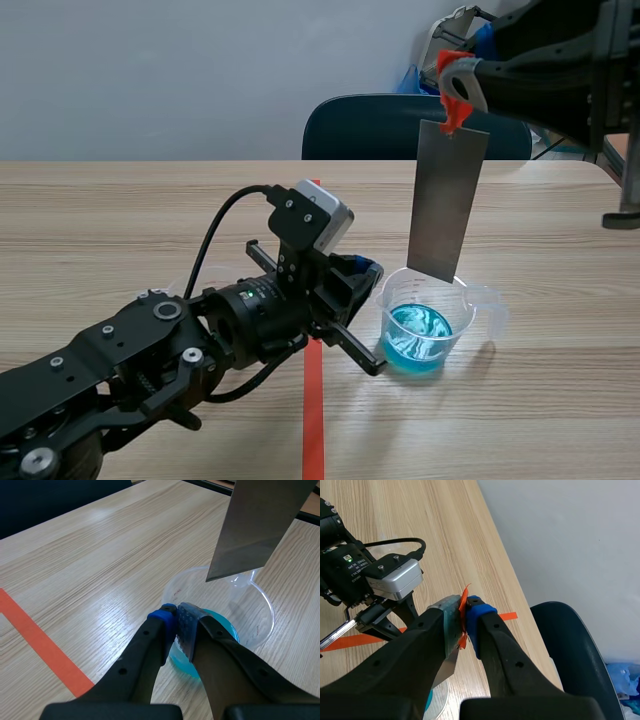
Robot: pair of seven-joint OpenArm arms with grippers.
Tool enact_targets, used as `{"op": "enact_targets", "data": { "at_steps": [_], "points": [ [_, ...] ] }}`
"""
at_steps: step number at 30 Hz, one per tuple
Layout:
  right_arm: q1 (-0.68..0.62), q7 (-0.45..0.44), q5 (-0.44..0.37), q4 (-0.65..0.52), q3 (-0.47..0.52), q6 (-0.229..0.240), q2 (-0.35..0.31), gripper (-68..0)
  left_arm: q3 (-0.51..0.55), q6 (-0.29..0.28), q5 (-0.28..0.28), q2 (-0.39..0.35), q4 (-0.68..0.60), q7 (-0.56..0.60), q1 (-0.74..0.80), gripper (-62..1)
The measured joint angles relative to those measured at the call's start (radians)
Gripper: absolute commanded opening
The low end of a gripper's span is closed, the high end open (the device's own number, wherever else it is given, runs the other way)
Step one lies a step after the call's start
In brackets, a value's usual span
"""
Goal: Do the redox reaction experiment
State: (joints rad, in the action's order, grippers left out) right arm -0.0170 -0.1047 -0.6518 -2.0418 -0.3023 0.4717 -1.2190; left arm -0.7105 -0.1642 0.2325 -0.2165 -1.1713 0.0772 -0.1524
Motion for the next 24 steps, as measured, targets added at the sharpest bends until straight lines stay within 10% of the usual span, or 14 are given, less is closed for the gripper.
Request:
{"op": "enact_targets", "data": {
  "at_steps": [11,24],
  "points": [
    [0.000,0.000,0.000,0.000,0.000,0.000,0.000,-66.9,0.004,0.023,0.011,-0.026,-0.014,0.001,0.010,-58.6],
    [0.000,0.000,0.000,0.000,0.000,0.000,0.000,-66.9,0.144,0.023,0.012,-0.239,-0.304,0.003,0.248,-57.5]
  ]
}}
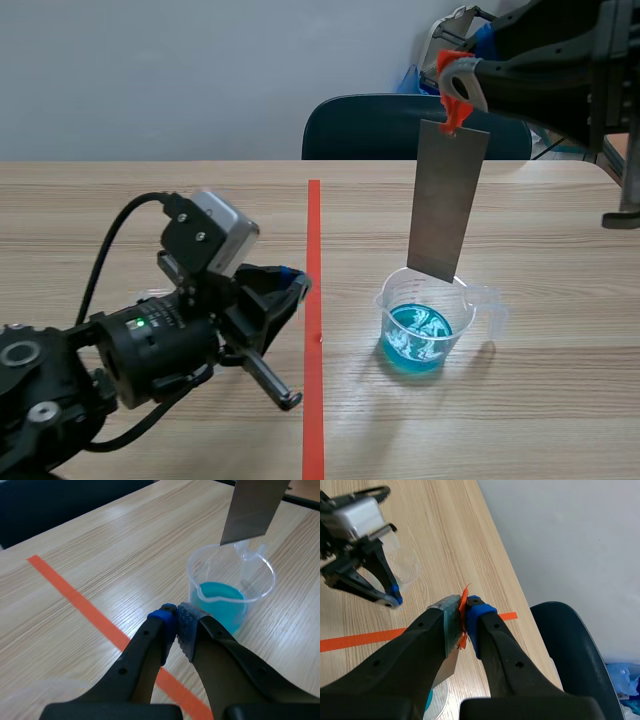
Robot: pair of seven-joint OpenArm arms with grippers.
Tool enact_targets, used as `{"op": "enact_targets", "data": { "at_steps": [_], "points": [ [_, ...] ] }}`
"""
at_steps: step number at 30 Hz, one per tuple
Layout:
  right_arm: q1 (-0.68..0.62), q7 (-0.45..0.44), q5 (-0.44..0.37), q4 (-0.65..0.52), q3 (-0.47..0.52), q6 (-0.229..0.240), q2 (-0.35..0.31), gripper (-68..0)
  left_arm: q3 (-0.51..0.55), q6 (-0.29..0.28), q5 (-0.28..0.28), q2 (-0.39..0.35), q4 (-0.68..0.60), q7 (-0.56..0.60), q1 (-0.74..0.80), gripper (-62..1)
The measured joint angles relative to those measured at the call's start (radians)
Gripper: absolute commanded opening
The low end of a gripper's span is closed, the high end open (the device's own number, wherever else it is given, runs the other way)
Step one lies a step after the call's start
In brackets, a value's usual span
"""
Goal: Do the redox reaction experiment
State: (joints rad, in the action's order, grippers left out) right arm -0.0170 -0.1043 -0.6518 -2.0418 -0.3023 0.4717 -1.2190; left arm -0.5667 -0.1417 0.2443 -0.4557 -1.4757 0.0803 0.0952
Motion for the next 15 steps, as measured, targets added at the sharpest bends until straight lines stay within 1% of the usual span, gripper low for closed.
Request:
{"op": "enact_targets", "data": {
  "at_steps": [3,5,9,10,11,12,13,15],
  "points": [
    [0.000,0.000,0.000,0.000,0.000,0.000,0.000,-66.9,0.040,0.000,0.029,-0.068,-0.073,0.034,0.077,-52.7],
    [0.000,0.000,0.000,0.000,0.000,0.000,0.000,-66.9,0.062,0.000,0.048,-0.115,-0.120,0.057,0.130,-52.1],
    [0.000,0.000,0.000,0.000,0.000,0.000,0.000,-66.9,0.099,0.000,0.048,-0.200,-0.187,0.101,0.237,-52.0],
    [0.000,0.000,0.000,0.000,0.000,0.000,0.000,-66.9,0.108,0.000,0.047,-0.219,-0.196,0.116,0.266,-50.7],
    [0.000,0.000,0.000,0.000,0.000,0.000,0.000,-66.9,0.117,0.000,0.047,-0.237,-0.203,0.136,0.294,-47.9],
    [0.000,0.000,0.000,0.000,0.000,0.000,0.000,-66.9,0.124,0.002,0.047,-0.254,-0.210,0.152,0.323,-43.1],
    [0.000,0.000,0.000,0.000,0.000,0.000,0.000,-66.9,0.132,0.013,0.048,-0.270,-0.216,0.167,0.350,-36.7],
    [0.000,0.000,0.000,0.000,0.000,0.000,0.000,-66.9,0.142,0.035,0.051,-0.295,-0.224,0.203,0.402,-21.4]
  ]
}}
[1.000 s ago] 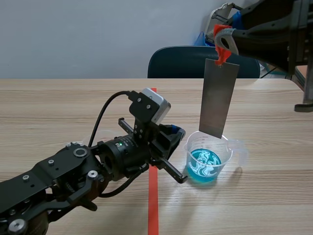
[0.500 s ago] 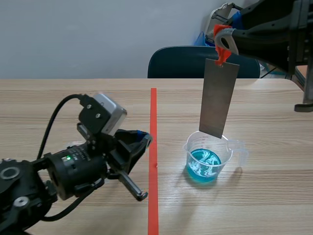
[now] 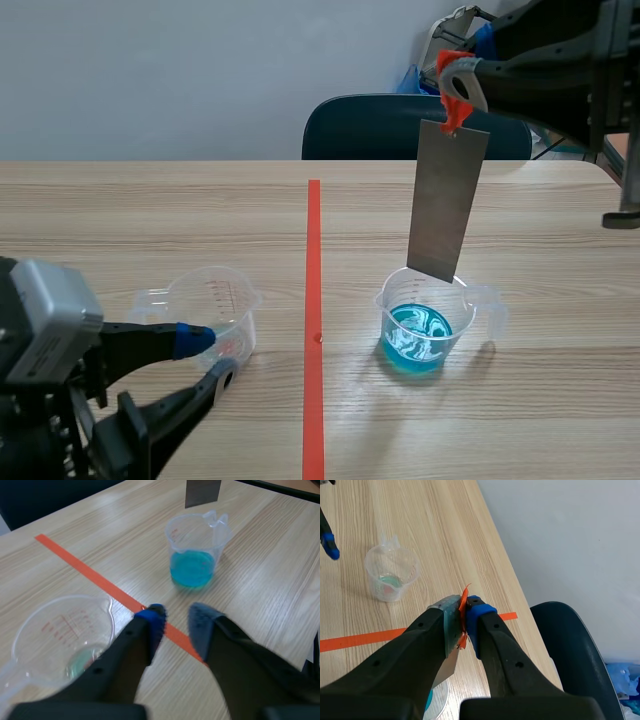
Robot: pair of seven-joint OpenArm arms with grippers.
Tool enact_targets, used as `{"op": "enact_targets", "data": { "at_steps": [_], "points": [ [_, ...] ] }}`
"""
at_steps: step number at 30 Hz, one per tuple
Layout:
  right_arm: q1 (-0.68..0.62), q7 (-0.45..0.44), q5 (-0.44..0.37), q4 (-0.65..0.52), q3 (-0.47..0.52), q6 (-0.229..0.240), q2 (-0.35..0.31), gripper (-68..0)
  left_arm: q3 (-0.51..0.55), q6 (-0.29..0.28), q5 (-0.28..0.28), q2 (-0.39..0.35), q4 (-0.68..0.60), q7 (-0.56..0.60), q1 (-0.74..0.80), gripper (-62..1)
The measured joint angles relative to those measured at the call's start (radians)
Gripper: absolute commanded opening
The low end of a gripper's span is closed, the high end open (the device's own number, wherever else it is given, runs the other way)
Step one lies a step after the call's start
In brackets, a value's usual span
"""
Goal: Do the redox reaction experiment
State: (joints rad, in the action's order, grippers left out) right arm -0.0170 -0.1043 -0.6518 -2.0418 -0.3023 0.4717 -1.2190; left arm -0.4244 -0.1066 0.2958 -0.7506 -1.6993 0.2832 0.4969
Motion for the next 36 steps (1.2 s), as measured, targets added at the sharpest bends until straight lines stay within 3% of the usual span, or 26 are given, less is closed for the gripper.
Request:
{"op": "enact_targets", "data": {
  "at_steps": [2,7,11,36],
  "points": [
    [0.000,0.000,0.000,0.000,0.000,0.000,0.000,-66.9,0.011,0.001,0.001,-0.015,-0.005,0.037,0.043,-11.0],
    [0.000,0.000,0.000,0.000,0.000,0.000,0.000,-66.9,0.016,0.000,0.000,-0.023,-0.005,0.134,0.105,-5.5],
    [0.000,0.000,0.000,0.000,0.000,0.000,0.000,-66.9,0.016,0.001,-0.001,-0.022,-0.005,0.139,0.110,-1.0],
    [0.000,0.000,0.000,0.000,0.000,0.000,0.000,-66.9,0.016,0.010,-0.002,-0.019,-0.005,0.140,0.109,1.4]
  ]
}}
